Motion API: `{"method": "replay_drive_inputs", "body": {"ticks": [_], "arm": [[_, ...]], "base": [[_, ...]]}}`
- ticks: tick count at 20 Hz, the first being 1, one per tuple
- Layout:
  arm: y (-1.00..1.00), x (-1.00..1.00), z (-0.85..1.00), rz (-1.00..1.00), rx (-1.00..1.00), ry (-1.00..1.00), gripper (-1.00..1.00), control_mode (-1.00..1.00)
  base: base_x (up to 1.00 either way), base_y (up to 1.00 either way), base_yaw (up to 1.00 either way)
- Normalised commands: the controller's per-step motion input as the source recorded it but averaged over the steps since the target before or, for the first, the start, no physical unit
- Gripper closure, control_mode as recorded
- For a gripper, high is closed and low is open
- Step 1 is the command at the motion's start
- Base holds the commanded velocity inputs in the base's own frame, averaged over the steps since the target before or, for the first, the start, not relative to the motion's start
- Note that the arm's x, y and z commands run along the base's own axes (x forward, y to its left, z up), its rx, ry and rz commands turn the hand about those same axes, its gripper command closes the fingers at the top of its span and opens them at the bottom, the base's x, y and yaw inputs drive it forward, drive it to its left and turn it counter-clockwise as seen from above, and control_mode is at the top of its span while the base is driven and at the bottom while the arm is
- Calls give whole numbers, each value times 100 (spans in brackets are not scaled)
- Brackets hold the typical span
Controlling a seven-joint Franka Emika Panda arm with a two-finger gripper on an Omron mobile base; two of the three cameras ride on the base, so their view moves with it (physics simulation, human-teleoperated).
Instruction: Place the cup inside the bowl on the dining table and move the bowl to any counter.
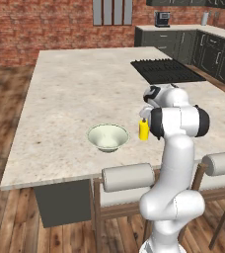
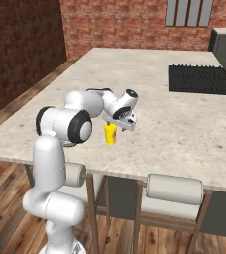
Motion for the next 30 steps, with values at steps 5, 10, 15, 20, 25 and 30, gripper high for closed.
{"method": "replay_drive_inputs", "body": {"ticks": [5, 10, 15, 20, 25, 30], "arm": [[0, 0, -8, 0, 0, 0, -100, -100], [0, 0, -12, 0, 0, 0, -100, -100], [0, 0, -12, 0, 0, 0, -100, -100], [0, 0, -13, 0, 0, 0, -100, -100], [0, 0, -8, 0, 0, 0, -100, -100], [0, 0, -7, 0, 0, 0, -100, -100]], "base": [[0, 0, 0], [0, 0, 0], [0, 0, 0], [0, 0, 0], [0, 0, 0], [0, 0, 0]]}}
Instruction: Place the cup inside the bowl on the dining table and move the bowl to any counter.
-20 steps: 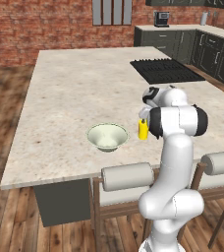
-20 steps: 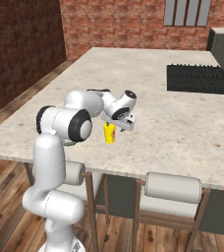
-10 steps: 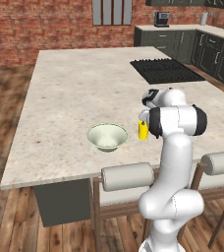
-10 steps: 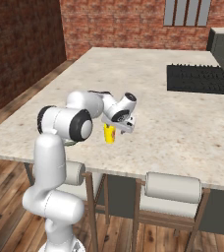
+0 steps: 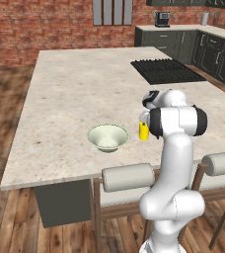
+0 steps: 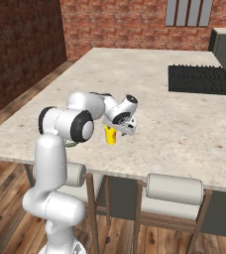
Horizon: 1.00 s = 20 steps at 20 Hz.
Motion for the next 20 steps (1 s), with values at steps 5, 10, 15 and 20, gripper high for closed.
{"method": "replay_drive_inputs", "body": {"ticks": [5, 10, 15, 20], "arm": [[0, 0, 0, 0, 0, 0, -100, -100], [0, 0, 0, 0, 0, 0, -100, -100], [0, 0, 0, 0, 0, 0, 100, -100], [0, 0, 0, 0, 0, 0, 100, -100]], "base": [[0, 0, 0], [0, 0, 0], [0, 0, 0], [0, 0, 0]]}}
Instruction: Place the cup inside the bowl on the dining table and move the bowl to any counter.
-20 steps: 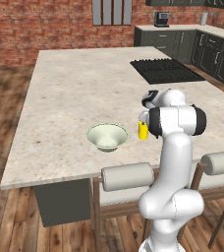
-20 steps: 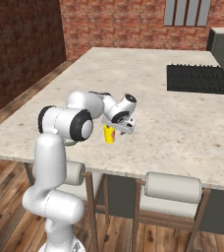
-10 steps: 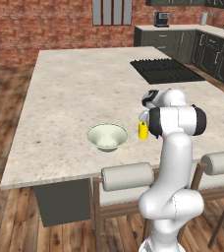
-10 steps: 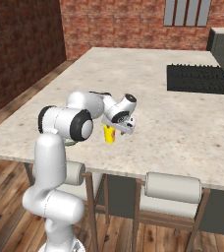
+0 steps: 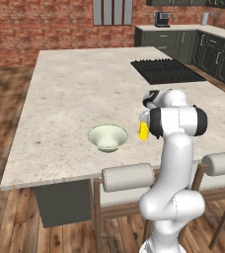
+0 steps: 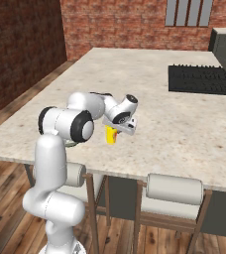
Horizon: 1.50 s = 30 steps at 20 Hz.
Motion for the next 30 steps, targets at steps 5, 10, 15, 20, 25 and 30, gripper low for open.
{"method": "replay_drive_inputs", "body": {"ticks": [5, 10, 15, 20, 25, 30], "arm": [[0, 0, 0, 0, 0, 1, 100, -100], [0, 0, 13, 0, 0, 2, 100, -100], [3, -2, 34, 0, 0, 0, 100, -100], [8, -15, 33, 0, 0, 0, 100, -100], [13, -22, 26, 0, 0, 0, 100, -100], [15, -21, 19, 0, 0, -3, 100, -100]], "base": [[0, 0, 0], [0, 0, 0], [0, 0, 0], [0, 0, 0], [0, 0, 0], [0, 0, 0]]}}
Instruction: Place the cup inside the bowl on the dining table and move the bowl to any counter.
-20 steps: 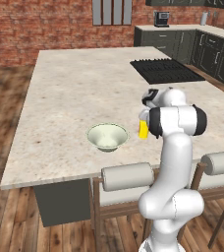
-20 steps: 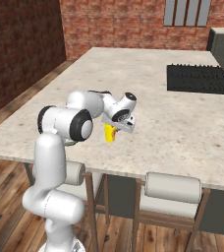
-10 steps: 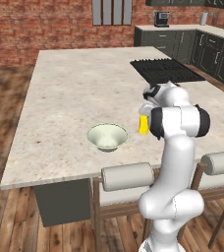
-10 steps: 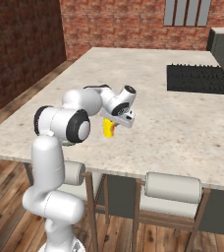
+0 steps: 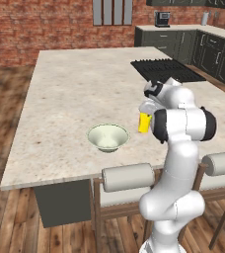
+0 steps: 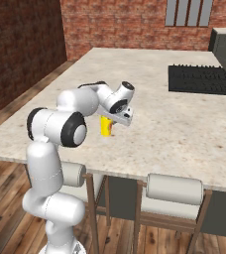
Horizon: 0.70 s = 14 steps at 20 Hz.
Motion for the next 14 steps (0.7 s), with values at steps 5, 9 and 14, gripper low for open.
{"method": "replay_drive_inputs", "body": {"ticks": [5, 9, 14], "arm": [[22, -25, 15, 0, 0, -9, 100, -100], [19, -25, 21, 0, 0, -12, 100, -100], [14, -20, 25, 0, 0, -12, 100, -100]], "base": [[0, 0, 0], [0, 0, 0], [0, 0, 0]]}}
